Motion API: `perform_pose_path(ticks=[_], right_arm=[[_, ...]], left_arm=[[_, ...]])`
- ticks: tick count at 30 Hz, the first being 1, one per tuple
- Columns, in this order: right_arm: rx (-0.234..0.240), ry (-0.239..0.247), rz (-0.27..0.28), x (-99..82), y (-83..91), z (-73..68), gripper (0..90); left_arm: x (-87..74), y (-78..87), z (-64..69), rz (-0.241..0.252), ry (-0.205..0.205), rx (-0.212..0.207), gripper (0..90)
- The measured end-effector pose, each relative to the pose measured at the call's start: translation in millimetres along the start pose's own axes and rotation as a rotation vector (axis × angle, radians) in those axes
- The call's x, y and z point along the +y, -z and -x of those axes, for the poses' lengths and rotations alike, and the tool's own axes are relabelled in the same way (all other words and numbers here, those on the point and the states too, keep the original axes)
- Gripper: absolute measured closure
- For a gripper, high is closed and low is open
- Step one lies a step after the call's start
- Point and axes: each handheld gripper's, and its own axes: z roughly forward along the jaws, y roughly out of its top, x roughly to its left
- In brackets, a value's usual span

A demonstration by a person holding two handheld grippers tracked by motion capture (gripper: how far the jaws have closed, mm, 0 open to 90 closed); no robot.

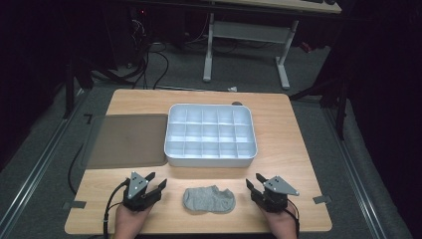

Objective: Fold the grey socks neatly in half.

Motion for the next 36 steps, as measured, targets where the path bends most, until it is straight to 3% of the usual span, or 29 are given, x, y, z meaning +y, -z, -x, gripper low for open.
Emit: perform_pose_path(ticks=[3,11,16,18,21,23,25,26,27,31,36], right_arm=[[-0.005,-0.014,-0.021,-0.5,-0.5,2.8,53.7],[0.022,-0.052,-0.044,2.8,-1.4,0.9,49.6],[0.071,-0.052,-0.044,2.7,-1.2,-3.8,44.0],[0.095,-0.044,-0.049,1.0,-1.2,-7.5,48.6],[0.102,-0.046,-0.051,0.7,-1.5,-7.8,51.0],[0.118,-0.058,-0.052,0.3,-2.4,-8.1,51.6],[0.136,-0.061,-0.061,0.7,-2.1,-11.7,51.6],[0.154,-0.05,-0.065,1.5,-1.0,-17.2,51.5],[0.154,-0.05,-0.065,1.5,-1.0,-17.2,51.5],[0.206,-0.03,-0.104,1.0,0.8,-36.9,52.9],[0.242,-0.022,-0.13,-2.3,0.3,-47.0,54.1]], left_arm=[[0.3,-0.5,-2.7,-0.015,0.02,-0.011,45.9],[1.3,-2.8,2.0,-0.047,-0.031,-0.024,45.0],[0.0,-0.1,6.7,-0.011,-0.075,0.005,49.2],[-0.2,0.4,7.6,-0.003,-0.084,0.019,47.4],[1.7,0.7,8.8,-0.005,-0.059,0.023,49.1],[2.8,0.9,12.1,0.01,-0.003,-0.013,49.7],[3.6,0.1,21.3,-0.003,-0.019,-0.051,52.3],[3.6,-1.0,33.9,-0.024,-0.052,-0.089,52.8],[3.6,-1.0,33.9,-0.024,-0.052,-0.089,53.0],[2.6,-5.9,59.1,-0.061,-0.061,-0.185,56.1],[3.2,-11.0,71.9,-0.065,-0.101,-0.196,60.4]])
